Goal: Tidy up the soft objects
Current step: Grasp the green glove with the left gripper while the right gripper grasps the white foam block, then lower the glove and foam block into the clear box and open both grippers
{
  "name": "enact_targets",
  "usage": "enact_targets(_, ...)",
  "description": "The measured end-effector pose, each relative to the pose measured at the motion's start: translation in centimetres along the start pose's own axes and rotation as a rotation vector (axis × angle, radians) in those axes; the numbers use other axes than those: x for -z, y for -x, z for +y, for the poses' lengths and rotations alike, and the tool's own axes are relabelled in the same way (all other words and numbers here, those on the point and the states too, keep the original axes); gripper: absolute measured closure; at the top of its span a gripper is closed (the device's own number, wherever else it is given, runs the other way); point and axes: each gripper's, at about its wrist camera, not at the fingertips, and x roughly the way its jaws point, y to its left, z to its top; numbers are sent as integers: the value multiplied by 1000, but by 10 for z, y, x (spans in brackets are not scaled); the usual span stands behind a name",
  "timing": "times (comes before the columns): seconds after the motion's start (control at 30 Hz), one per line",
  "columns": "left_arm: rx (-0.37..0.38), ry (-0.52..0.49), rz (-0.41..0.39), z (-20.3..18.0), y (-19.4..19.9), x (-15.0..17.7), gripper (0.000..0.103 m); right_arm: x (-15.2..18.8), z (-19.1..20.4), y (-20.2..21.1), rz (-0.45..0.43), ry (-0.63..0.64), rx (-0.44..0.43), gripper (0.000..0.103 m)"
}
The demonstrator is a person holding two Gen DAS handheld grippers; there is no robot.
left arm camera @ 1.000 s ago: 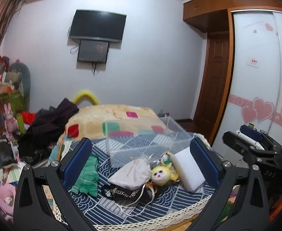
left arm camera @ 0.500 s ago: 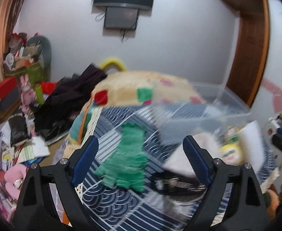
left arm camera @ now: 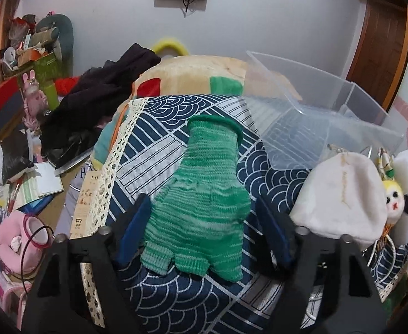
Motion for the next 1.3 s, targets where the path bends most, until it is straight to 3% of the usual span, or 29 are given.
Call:
enact_targets(0.1,-8,11,-4,3,1,0,53,1,0,0,19,-4,-2,19)
enact_targets(0.2,-15,10,-15,4,5,0,65,-1,0,2,38,2,-31,21)
enact_targets(0.4,14,-8,-59,-2,28,0,75,-3,-1,21,-24,55,-37,21)
enact_targets(0.67,52,-71,-201,-27,79,-16,76,-19,-8,51,-127,46,-17,21)
enact_targets(0.87,79,-118,-280,-46,98,-38,76,-51,1,63,-220,73,-5,21)
enact_targets(0.97,107,-118,-293,-51,99,-54,76,-65,7,64,-266,87,-5,21)
enact_targets(1.1,89,-146,-312,-61,91,-73,75,-82,16,55,-294,119,-10,21)
enact_targets(1.3,121,-129,-246,-66,61,-95,75,-101,26,32,-288,125,-13,21)
